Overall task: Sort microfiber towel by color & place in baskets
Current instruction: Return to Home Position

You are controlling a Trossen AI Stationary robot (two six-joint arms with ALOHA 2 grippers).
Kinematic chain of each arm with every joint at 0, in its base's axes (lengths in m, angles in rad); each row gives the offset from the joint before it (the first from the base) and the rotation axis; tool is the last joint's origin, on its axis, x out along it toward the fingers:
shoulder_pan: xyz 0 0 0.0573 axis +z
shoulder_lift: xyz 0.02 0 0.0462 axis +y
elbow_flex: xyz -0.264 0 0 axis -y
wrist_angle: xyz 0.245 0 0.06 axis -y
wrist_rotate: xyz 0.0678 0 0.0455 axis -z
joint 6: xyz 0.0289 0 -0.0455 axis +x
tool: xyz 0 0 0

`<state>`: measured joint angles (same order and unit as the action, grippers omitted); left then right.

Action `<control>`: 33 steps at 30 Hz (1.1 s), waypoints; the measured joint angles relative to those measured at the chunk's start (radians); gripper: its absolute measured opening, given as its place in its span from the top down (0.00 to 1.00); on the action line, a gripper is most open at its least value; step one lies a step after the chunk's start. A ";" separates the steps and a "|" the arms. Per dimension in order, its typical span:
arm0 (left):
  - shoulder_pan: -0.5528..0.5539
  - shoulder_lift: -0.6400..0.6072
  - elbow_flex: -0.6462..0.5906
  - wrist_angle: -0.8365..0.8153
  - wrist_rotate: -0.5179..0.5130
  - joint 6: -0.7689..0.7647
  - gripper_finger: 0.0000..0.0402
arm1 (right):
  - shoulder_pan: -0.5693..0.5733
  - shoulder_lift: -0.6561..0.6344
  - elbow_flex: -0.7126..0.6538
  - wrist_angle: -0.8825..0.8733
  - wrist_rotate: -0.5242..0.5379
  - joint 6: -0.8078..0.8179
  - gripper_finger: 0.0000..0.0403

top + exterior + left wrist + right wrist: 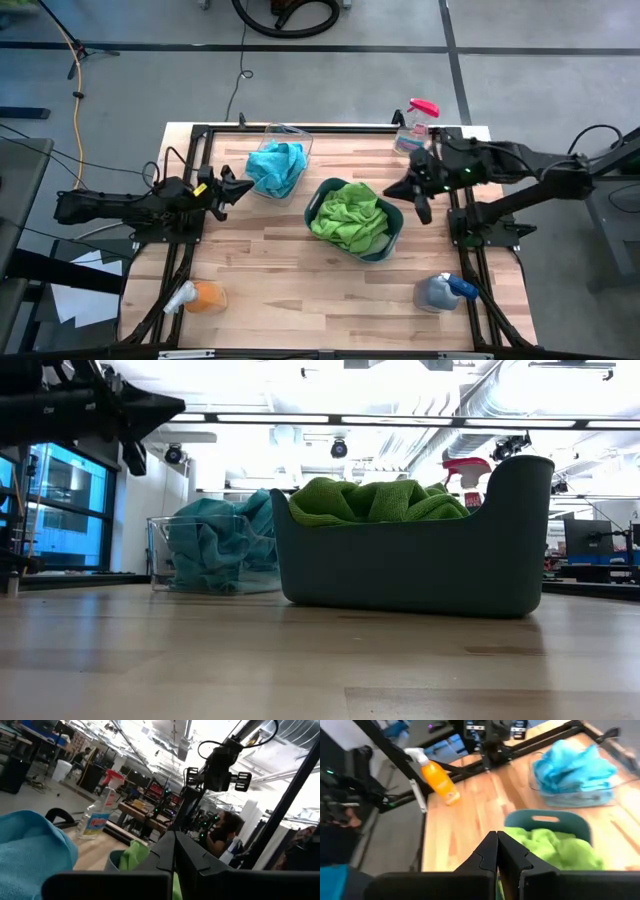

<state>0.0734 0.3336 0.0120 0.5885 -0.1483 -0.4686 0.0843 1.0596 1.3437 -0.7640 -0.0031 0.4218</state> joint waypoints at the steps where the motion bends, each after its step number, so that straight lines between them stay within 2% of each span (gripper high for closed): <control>1: 0.000 0.000 0.000 -0.008 0.002 0.000 1.00 | 0.020 -0.013 0.000 -0.018 0.034 0.000 1.00; 4: -0.002 0.000 0.000 -0.015 0.014 -0.014 1.00 | 0.073 -0.081 -0.068 0.004 0.113 -0.002 1.00; 9: -0.002 0.000 0.000 -0.027 0.025 -0.013 1.00 | 0.097 -0.290 -0.397 0.288 0.083 0.050 1.00; 15: -0.002 0.000 0.000 -0.026 0.025 0.035 1.00 | -0.008 -0.530 -0.744 0.591 0.053 0.021 1.00; 18: -0.002 0.000 0.000 -0.026 0.026 0.033 1.00 | -0.057 -0.639 -0.854 0.636 0.043 0.014 1.00; 24: -0.002 0.000 0.000 -0.025 0.026 0.035 1.00 | -0.071 -0.816 -1.056 0.777 -0.066 0.009 1.00; 29: -0.002 0.000 0.000 -0.025 0.026 0.035 1.00 | -0.071 -0.890 -1.199 0.952 -0.148 0.050 1.00; 33: -0.002 0.000 0.000 -0.025 0.026 0.035 1.00 | -0.070 -0.920 -1.272 1.007 -0.182 0.065 1.00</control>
<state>0.0715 0.3332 0.0120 0.5636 -0.1223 -0.4339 0.0139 0.1399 0.0722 0.2430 -0.1852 0.4864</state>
